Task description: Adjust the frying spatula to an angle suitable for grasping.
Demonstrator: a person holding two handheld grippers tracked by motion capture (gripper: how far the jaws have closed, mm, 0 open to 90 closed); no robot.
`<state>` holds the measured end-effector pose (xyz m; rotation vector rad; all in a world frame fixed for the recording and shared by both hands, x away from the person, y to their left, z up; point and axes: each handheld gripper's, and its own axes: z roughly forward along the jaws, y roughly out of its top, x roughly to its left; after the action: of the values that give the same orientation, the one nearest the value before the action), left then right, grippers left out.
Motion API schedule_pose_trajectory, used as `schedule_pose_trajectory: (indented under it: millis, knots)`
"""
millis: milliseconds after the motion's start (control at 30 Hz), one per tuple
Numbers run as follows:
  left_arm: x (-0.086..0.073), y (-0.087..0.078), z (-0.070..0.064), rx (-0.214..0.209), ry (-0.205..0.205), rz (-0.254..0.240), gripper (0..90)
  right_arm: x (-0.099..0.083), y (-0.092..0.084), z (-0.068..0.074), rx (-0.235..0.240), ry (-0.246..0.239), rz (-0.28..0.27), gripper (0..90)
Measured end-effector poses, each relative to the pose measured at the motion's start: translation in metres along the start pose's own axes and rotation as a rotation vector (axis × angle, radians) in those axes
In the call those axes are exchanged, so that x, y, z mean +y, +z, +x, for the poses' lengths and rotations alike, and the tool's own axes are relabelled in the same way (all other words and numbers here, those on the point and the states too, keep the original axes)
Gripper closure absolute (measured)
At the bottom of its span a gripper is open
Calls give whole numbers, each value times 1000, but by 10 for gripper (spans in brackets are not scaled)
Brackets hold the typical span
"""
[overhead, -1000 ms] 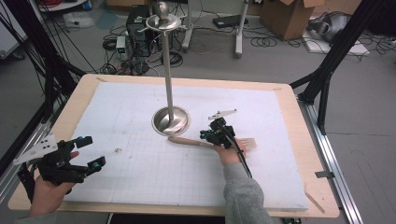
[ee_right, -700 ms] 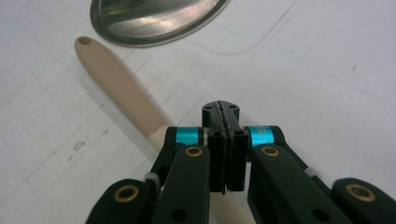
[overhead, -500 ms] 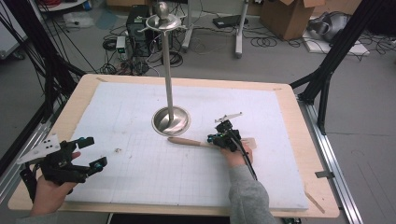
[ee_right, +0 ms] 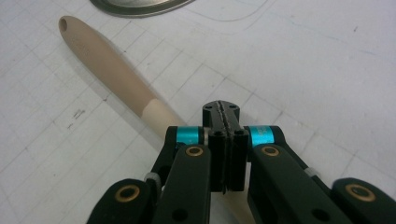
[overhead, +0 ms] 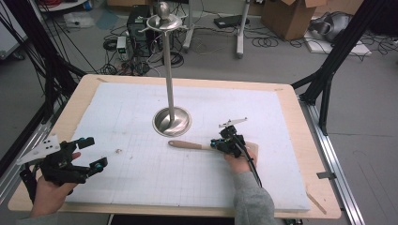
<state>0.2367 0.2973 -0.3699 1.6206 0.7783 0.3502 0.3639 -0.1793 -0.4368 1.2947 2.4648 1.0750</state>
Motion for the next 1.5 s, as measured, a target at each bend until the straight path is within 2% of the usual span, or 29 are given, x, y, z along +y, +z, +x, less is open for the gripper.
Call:
schedule_pose_trajectory:
  millis: [33, 200, 433, 667, 800, 833, 867, 933, 1000, 1133, 1200, 1300, 1333, 1367, 1500]
  knots:
    - [0, 0, 0, 2, 1, 1, 18, -3, -1, 0, 2, 5, -18, 900]
    - [-1, 1, 1, 1, 1, 7, 18, -11, -5, -1, 22, 28, -36, 900]
    - [0, 0, 0, 2, -1, -1, 18, -21, -15, 0, 16, 17, -33, 900]
    - [0, 1, 0, -2, 1, 5, 18, -41, -33, -2, 17, 12, -58, 900]
    - [1, 3, -1, -4, 3, 5, 18, -40, -35, -2, 5, -7, -46, 900]
    - [1, 3, -1, -5, 4, 3, 18, -39, -35, -2, 18, -13, -48, 900]
    - [1, 3, -1, -5, 4, 3, 18, -38, -36, -1, 50, 3, -67, 900]
    - [1, 3, 0, -6, 2, 2, 18, -34, -39, 3, 73, -2, -122, 900]
    - [1, 3, 1, -5, 2, 5, 18, -29, -39, 9, 112, -32, -141, 900]
    - [0, 2, 1, -5, -3, 4, 18, -18, -27, 30, 156, -107, -109, 900]
    - [0, 1, 1, -3, -2, -2, 18, -12, -19, 40, 178, -130, -103, 900]
    - [0, 0, 2, -4, -3, -3, 18, -6, -7, 52, 224, -133, -102, 900]
    - [0, 0, 2, -4, -3, -3, 18, -6, -7, 52, 224, -133, -102, 900]
    - [0, 0, 2, -3, -1, 0, 18, -3, -2, 57, 251, -141, -102, 900]
    - [-1, 0, 3, -2, -7, -2, 18, -2, 9, 68, 260, -187, -58, 900]
